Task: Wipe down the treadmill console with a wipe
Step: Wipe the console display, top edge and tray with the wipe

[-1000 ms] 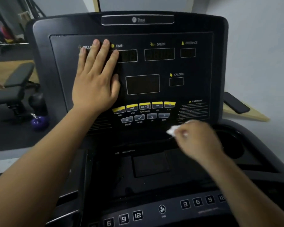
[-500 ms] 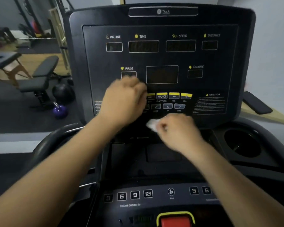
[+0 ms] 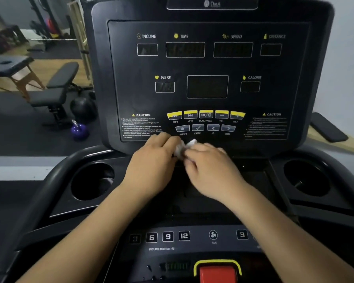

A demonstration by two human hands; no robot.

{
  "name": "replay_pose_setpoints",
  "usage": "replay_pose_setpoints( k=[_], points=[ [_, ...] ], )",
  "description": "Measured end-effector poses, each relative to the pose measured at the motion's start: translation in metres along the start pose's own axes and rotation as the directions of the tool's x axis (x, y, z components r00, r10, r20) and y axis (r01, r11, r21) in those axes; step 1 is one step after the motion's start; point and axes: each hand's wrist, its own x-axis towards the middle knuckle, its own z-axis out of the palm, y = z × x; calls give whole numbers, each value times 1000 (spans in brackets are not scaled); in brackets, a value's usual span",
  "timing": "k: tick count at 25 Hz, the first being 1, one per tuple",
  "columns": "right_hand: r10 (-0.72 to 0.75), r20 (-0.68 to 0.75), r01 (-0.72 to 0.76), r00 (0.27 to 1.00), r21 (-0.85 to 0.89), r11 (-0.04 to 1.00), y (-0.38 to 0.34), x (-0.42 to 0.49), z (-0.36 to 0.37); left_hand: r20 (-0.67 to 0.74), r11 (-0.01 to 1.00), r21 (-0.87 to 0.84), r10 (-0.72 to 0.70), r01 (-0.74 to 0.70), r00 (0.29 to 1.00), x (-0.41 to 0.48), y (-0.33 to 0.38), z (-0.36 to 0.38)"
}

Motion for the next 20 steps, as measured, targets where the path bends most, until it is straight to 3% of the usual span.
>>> replay_pose_setpoints(
  k=[3, 6, 8, 10, 13, 15, 17, 20],
  points=[
    [173, -34, -176, 984, -181, 968, 47, -21, -18, 1, 994, 5, 105, -105, 994, -10, -4, 0],
    [301, 10, -277, 954, -362, 890, 55, -21, -26, 18, 998, 1, 56, -56, 998, -18, -12, 5],
    [200, 22, -182, 979, -331, 926, 23, -6, -14, 1, 999, -17, 39, -39, 999, -22, -16, 6],
    [53, 54, -44, 997, -155, 987, -20, 11, 4, -37, 999, 7, 42, -41, 998, -25, -22, 5],
    [-49, 70, 53, 996, -55, 997, -66, 34, 26, -97, 990, -71, -127, 120, 987, -31, -38, -1],
    [-104, 83, 107, 991, -30, 994, -71, 35, 28, -115, 977, -160, -160, 140, 980, -32, -45, -7],
    [-112, 73, 113, 991, -10, 994, -56, 29, 22, -83, 989, -144, -56, 44, 995, -26, -42, -8],
    [21, 3, -20, 1000, -85, 996, -10, 12, 6, -20, 999, -5, 44, -44, 999, -22, -35, -7]
  ],
)
